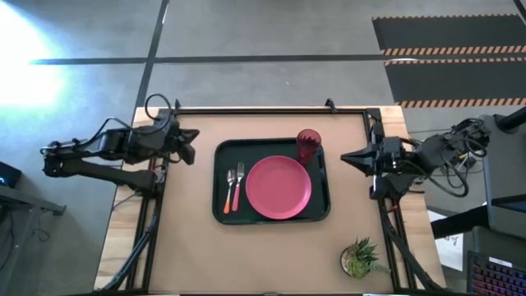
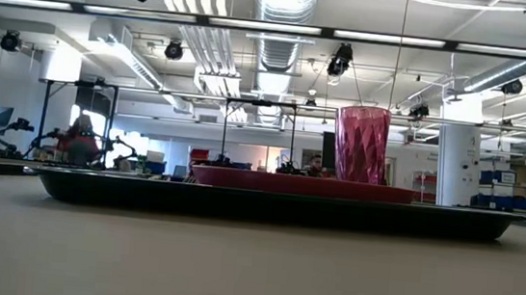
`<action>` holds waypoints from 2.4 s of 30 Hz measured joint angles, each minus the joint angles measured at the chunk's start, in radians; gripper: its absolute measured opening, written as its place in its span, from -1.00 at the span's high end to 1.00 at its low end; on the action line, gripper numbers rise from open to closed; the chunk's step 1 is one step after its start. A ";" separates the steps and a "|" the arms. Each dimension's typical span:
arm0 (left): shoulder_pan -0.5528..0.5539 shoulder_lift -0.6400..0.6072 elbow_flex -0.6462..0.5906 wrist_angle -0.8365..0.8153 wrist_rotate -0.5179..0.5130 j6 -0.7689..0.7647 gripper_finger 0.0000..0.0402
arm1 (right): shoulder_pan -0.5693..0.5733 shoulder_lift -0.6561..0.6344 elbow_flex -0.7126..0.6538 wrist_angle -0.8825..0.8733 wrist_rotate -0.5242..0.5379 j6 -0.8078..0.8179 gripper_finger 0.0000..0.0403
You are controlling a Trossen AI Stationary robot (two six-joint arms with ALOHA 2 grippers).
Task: Pick and place plate/cup/fork/spoon on tray
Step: Return to Home Position
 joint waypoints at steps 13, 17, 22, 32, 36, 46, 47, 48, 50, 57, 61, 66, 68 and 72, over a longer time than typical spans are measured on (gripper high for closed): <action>0.000 0.038 -0.010 -0.060 0.031 -0.001 1.00 | 0.000 -0.008 0.000 0.009 -0.088 -0.036 0.96; 0.000 -0.005 -0.010 -0.094 0.093 0.001 1.00 | 0.000 -0.043 0.000 0.010 -0.132 -0.053 0.96; 0.000 -0.089 -0.010 -0.131 0.278 0.003 1.00 | 0.000 -0.100 0.000 0.028 -0.245 -0.079 0.96; 0.000 -0.297 -0.011 -0.092 0.583 0.027 1.00 | 0.000 -0.194 0.000 0.060 -0.519 -0.172 0.96; 0.000 -0.368 -0.012 -0.019 0.636 0.077 1.00 | 0.000 -0.221 0.003 0.065 -0.526 -0.206 0.96; 0.000 -0.503 -0.020 0.060 0.728 0.150 1.00 | 0.000 -0.251 -0.004 0.065 -0.586 -0.257 0.96; 0.000 -0.515 -0.028 0.064 0.741 0.150 1.00 | 0.000 -0.251 -0.009 0.064 -0.584 -0.259 0.96; 0.000 -0.530 -0.039 0.070 0.748 0.149 1.00 | 0.000 -0.252 -0.017 0.061 -0.583 -0.260 0.96; 0.000 -0.568 -0.079 0.114 0.767 0.149 1.00 | 0.000 -0.252 -0.034 0.063 -0.582 -0.261 0.96; 0.000 -0.733 -0.275 0.253 0.785 0.124 1.00 | 0.000 -0.277 -0.125 0.181 -0.574 -0.285 0.96; 0.000 -0.753 -0.359 0.308 0.817 0.099 1.00 | 0.000 -0.311 -0.208 0.295 -0.574 -0.294 0.96; -0.001 -0.742 -0.429 0.428 0.879 0.103 1.00 | 0.000 -0.365 -0.350 0.454 -0.575 -0.297 0.96; -0.001 -0.748 -0.455 0.496 0.899 0.103 1.00 | 0.000 -0.390 -0.409 0.522 -0.574 -0.295 0.96; 0.000 -0.754 -0.501 0.550 0.902 0.104 1.00 | 0.000 -0.444 -0.518 0.639 -0.575 -0.258 0.96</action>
